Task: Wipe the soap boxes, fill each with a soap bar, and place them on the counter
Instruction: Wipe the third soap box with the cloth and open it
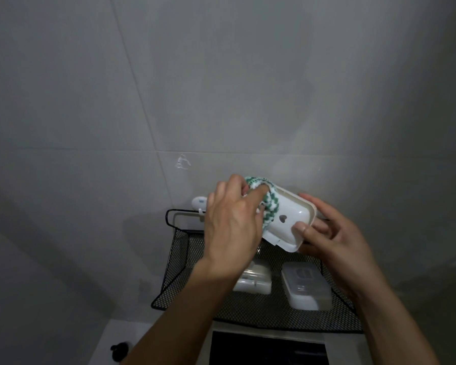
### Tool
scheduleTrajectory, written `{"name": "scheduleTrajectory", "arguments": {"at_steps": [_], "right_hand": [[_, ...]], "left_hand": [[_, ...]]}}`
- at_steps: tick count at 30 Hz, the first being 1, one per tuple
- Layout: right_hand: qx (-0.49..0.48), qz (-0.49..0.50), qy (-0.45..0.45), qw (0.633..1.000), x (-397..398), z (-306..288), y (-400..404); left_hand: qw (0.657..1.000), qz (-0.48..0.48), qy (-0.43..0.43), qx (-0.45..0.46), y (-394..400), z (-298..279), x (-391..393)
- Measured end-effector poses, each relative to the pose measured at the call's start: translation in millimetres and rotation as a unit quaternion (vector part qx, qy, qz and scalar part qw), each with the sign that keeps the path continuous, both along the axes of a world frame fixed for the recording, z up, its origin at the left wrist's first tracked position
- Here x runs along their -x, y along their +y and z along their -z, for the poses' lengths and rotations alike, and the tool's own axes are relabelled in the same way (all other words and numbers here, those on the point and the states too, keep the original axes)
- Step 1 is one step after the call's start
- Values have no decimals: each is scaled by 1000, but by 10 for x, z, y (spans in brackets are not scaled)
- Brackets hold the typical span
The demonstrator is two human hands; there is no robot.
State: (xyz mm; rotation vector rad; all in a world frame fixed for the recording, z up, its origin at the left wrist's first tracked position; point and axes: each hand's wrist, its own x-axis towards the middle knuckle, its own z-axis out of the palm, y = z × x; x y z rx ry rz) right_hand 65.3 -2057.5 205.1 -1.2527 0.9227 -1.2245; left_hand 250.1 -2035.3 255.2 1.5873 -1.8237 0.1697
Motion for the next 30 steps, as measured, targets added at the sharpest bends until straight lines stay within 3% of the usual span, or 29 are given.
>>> {"name": "scheduleTrajectory", "arguments": {"at_steps": [10,15,19,25,30], "right_hand": [[-7,-38,-39,998,106,-24,-23],[-26,-44,-57,997,149,34,-21],[-17,-22,-21,999,215,114,8],[17,7,40,999,370,170,5],[47,-29,94,994,416,179,9]], "left_hand": [[980,193,-43,-1,62,7,113],[990,137,-37,2,99,121,24],[997,62,-37,-29,115,213,-78],[988,16,1,-155,97,582,-322],[968,51,-17,-244,80,895,-278]]}}
